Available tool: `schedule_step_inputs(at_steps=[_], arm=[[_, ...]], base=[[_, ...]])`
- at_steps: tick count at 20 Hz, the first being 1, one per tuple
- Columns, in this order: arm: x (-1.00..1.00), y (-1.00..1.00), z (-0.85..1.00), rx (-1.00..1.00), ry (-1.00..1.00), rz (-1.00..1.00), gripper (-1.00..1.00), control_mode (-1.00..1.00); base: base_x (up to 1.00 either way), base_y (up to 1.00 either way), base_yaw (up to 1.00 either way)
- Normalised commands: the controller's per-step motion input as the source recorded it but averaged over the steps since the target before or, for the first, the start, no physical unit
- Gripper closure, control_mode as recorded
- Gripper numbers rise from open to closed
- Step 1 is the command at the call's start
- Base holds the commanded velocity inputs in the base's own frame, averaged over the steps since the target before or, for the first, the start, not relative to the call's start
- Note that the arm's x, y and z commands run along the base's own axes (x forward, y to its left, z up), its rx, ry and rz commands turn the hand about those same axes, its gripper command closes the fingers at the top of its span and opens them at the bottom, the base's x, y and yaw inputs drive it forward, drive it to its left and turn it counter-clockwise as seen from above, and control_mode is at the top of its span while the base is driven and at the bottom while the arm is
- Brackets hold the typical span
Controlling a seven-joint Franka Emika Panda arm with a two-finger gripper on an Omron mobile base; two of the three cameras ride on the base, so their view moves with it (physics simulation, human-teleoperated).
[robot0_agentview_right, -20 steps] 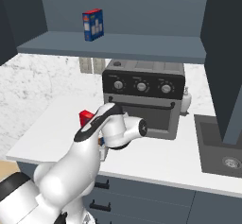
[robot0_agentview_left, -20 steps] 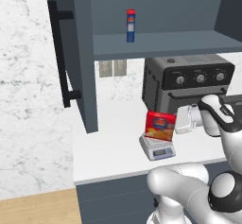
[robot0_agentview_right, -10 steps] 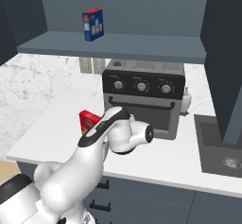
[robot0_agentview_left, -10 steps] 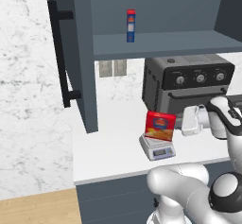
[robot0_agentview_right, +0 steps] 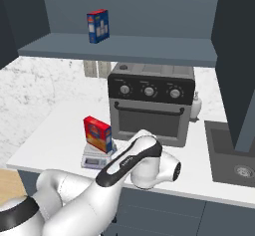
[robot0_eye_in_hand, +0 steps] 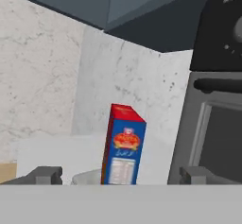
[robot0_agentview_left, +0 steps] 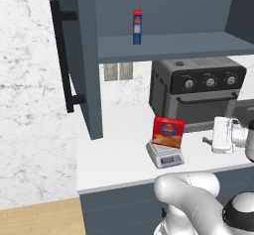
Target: Pick the boxed food and place it on the digital scale for weighing, and close the cabinet.
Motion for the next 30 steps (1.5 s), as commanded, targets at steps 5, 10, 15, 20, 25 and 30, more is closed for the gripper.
schedule_step_inputs(at_steps=[5, 10, 15, 20, 25, 30], arm=[[-0.71, -0.50, 0.46, 0.14, -0.45, -0.01, -1.00, -1.00], [-0.43, -0.51, 0.52, 0.14, -0.35, -0.02, -1.00, -1.00], [-0.37, -0.39, 0.47, 0.14, -0.28, 0.00, -1.00, -1.00], [-0.32, -0.35, 0.25, 0.18, -0.20, 0.00, -1.00, -1.00], [-0.33, -0.34, 0.25, 0.14, -0.18, 0.00, -1.00, -1.00], [-0.16, -0.44, 0.40, 0.08, -0.12, 0.00, -1.00, -1.00]], base=[[0.00, 0.00, 0.00], [0.00, 0.00, 0.00], [0.00, 0.00, 0.00], [0.00, 0.00, 0.00], [0.00, 0.00, 0.00], [0.00, 0.00, 0.00]])
